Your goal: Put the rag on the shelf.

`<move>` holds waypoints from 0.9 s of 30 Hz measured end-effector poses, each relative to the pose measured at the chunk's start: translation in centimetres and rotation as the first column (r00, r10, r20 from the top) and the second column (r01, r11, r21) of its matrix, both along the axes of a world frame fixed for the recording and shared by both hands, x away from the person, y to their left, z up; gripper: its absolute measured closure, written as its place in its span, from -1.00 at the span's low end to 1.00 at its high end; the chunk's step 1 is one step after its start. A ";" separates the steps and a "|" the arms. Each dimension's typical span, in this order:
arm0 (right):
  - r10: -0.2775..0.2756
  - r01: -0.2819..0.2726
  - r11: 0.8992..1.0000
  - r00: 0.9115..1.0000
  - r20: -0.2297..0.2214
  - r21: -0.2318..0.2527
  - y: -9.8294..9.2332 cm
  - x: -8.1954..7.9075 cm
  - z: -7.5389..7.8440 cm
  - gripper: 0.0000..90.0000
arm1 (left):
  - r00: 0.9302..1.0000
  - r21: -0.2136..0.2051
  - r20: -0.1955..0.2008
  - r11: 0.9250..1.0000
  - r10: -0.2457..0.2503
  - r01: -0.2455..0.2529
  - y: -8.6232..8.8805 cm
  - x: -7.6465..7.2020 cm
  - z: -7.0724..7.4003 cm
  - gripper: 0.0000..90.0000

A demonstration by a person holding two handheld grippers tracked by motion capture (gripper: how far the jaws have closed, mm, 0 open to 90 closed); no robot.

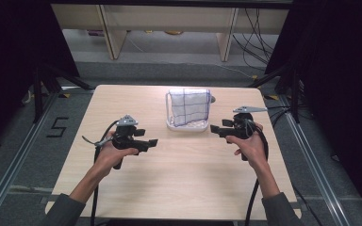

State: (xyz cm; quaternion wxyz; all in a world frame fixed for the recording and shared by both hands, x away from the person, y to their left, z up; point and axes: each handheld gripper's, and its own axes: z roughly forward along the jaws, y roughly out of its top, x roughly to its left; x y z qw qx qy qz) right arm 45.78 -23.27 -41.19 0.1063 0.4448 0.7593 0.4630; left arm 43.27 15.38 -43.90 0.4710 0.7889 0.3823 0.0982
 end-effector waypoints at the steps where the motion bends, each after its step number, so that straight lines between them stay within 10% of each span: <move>1: 0.000 0.000 1.000 1.000 0.000 0.000 0.0 0.0 0.0 -0.24 | 1.000 0.007 0.000 1.000 0.000 0.000 -0.1 -0.2 -0.2 -0.41; 9: 0.028 -0.027 0.999 0.999 -0.023 0.037 0.8 -0.7 -0.1 -0.27 | 0.999 0.011 -0.022 0.999 -0.031 0.031 -0.5 -1.5 -0.9 -0.52; 12: 0.019 -0.019 1.000 1.000 0.012 -0.003 0.7 -1.0 0.0 -0.37 | 0.998 -0.036 -0.036 0.998 -0.045 0.043 -0.7 -2.0 -1.2 -0.56; 27: 0.075 -0.075 0.996 0.997 -0.014 -0.038 1.7 -4.0 -1.7 -0.43 | 0.998 -0.003 -0.023 0.998 -0.060 0.060 -0.9 -4.5 -2.7 -0.67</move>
